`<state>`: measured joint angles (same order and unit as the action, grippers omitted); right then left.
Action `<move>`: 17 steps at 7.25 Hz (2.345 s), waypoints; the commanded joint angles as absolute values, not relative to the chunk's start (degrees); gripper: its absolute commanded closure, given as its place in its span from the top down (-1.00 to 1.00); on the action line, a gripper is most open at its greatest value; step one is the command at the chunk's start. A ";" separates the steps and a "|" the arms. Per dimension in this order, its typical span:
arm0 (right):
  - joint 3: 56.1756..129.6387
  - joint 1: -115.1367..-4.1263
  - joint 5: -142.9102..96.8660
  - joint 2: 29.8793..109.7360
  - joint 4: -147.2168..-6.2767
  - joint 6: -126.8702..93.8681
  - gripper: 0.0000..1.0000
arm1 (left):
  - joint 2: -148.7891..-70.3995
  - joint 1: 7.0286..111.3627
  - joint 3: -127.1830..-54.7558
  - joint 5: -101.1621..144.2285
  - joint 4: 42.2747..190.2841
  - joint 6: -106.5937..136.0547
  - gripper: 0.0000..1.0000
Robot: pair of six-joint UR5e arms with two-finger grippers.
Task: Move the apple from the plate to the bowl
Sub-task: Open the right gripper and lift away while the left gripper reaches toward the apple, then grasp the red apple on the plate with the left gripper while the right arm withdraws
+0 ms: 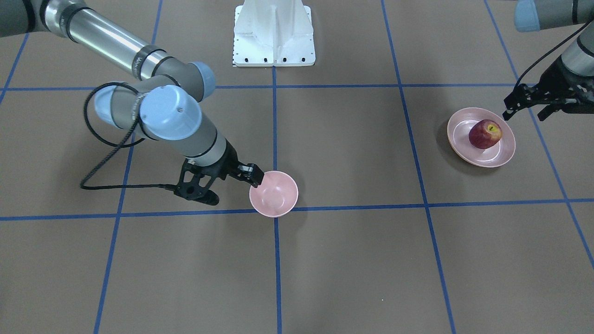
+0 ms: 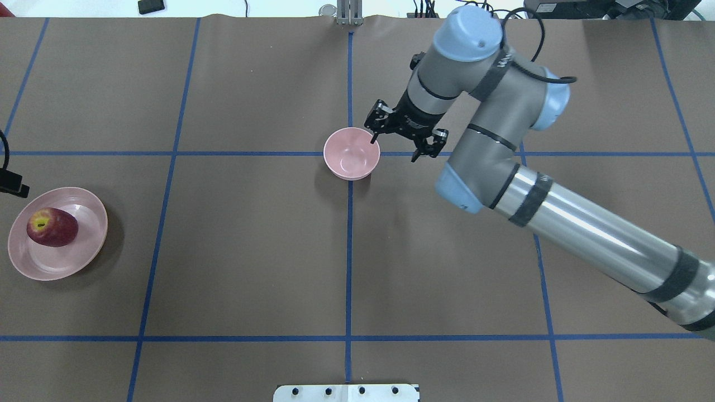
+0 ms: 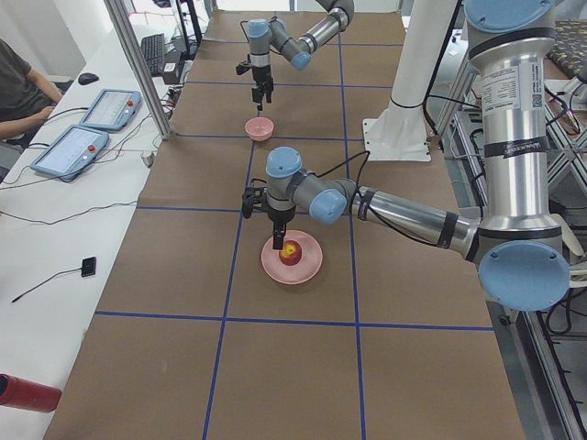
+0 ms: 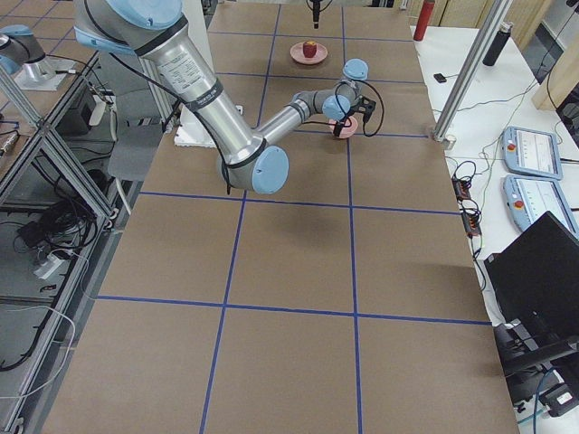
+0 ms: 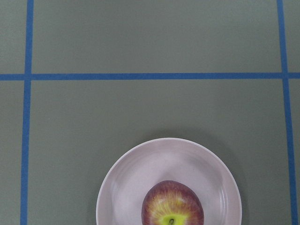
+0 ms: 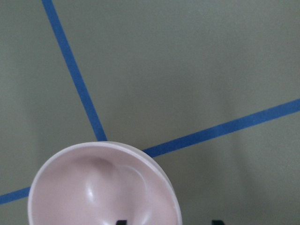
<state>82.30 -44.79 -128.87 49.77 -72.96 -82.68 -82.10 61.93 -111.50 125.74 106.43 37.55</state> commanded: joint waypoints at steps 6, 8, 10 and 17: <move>92.55 -47.90 -131.22 61.52 -73.21 -75.94 1.00 | -81.74 52.56 -102.22 122.17 120.67 45.79 0.96; 92.64 -47.90 -131.22 61.52 -73.30 -75.94 1.00 | -82.00 51.42 -100.82 120.94 120.85 45.97 0.96; 93.07 -50.25 -131.66 61.87 -73.39 -75.85 1.00 | -82.18 50.54 -100.63 120.50 120.76 46.32 0.95; 109.51 -66.88 -132.45 91.83 -73.39 -43.00 1.00 | -89.68 50.62 -112.18 122.78 107.15 52.62 -1.00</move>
